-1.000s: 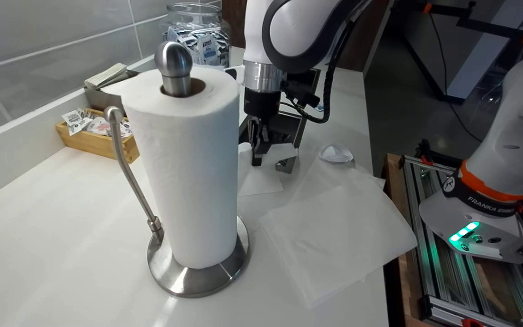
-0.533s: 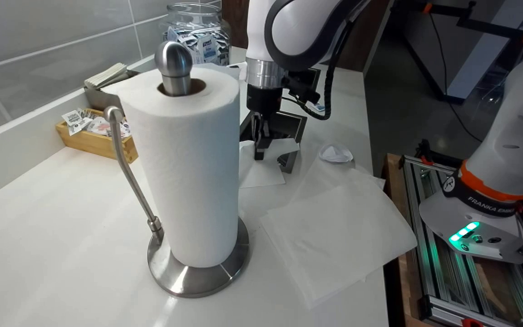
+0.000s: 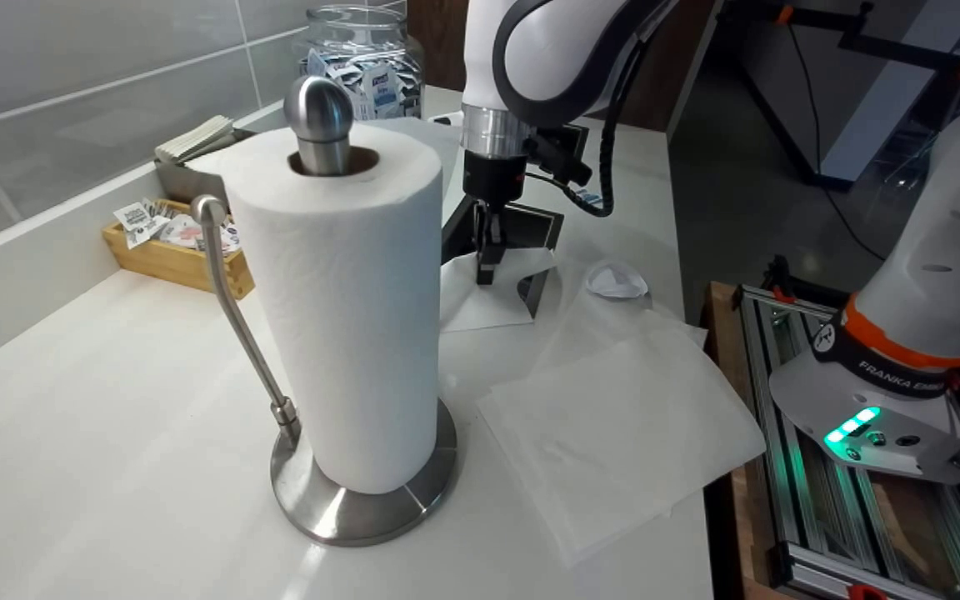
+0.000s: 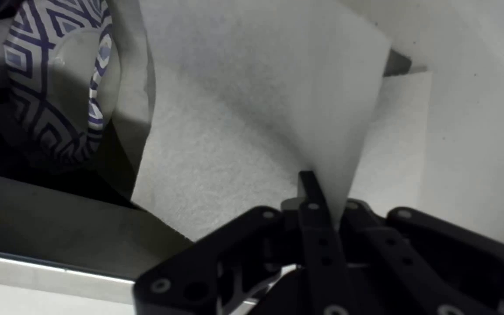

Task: Move the piece of paper towel near the bin to the right

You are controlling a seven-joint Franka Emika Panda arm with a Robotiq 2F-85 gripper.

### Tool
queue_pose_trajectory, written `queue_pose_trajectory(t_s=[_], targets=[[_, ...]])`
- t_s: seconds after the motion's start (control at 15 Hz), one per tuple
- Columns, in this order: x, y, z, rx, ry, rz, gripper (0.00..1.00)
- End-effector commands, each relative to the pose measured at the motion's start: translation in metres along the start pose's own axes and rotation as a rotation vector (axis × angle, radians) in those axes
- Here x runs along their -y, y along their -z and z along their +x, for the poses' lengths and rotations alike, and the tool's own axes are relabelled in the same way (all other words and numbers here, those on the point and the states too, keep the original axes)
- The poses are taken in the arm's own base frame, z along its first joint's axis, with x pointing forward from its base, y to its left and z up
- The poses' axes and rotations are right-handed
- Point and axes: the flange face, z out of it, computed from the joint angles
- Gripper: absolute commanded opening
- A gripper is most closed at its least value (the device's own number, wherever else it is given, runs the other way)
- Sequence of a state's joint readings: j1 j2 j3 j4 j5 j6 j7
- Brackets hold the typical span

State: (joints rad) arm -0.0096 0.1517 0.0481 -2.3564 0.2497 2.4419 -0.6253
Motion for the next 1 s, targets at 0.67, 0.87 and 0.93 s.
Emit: queue_pose_trajectory(t_s=[0.67, 0.87, 0.93], targets=[[-0.039, 0.030, -0.065, 0.040, -0.192, -0.141, 0.00], [-0.033, 0.061, -0.077, 0.043, -0.227, -0.254, 0.00], [-0.030, 0.071, -0.081, 0.041, -0.240, -0.295, 0.00]])
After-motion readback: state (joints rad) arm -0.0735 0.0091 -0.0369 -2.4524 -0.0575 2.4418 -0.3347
